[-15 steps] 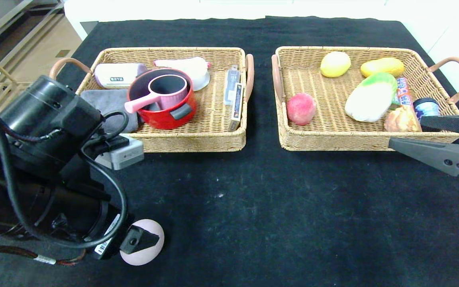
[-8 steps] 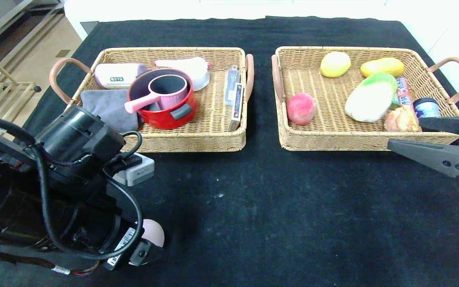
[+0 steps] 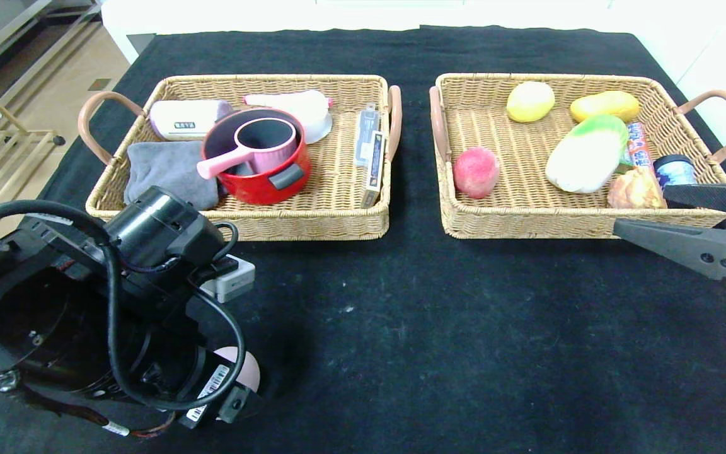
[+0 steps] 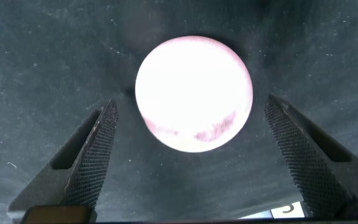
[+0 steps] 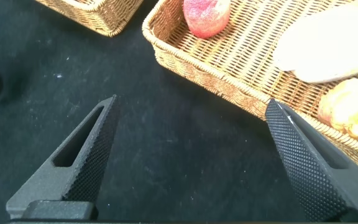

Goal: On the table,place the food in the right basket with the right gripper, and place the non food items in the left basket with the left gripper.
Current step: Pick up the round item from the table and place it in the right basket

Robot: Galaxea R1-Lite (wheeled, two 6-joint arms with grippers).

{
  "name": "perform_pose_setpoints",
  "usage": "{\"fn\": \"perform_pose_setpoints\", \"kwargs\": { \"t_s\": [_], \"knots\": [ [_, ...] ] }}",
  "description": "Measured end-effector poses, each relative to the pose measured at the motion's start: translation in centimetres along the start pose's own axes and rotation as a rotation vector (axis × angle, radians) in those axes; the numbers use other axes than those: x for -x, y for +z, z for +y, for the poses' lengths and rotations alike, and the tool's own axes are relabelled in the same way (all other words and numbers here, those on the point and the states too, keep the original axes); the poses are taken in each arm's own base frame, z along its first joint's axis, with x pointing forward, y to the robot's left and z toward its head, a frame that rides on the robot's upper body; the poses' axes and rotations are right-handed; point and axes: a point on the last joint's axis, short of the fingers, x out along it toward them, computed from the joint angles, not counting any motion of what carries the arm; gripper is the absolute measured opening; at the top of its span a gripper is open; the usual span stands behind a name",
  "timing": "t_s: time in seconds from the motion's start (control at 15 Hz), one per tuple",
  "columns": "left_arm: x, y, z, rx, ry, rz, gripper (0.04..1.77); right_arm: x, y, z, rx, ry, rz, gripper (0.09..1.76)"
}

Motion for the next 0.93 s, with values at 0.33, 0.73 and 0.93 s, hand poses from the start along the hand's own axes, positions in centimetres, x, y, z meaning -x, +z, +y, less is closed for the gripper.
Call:
{"fn": "perform_pose_setpoints", "kwargs": {
  "t_s": [0.33, 0.73, 0.93],
  "knots": [
    [-0.69, 0.2, -0.14, 0.01, 0.007, 0.022, 1.72, 0.01, 0.02, -0.02, 0.0, -0.001, -0.001, 1.71],
    [-1.06, 0.33, -0.2, 0.013, 0.01, 0.033, 1.72, 0.02, 0.04, -0.02, 0.0, -0.002, -0.002, 1.71],
    [-1.14, 0.33, -0.21, 0.012, 0.011, 0.036, 1.18, 0.01, 0.04, -0.02, 0.0, -0.001, -0.001, 1.71]
  ]
}}
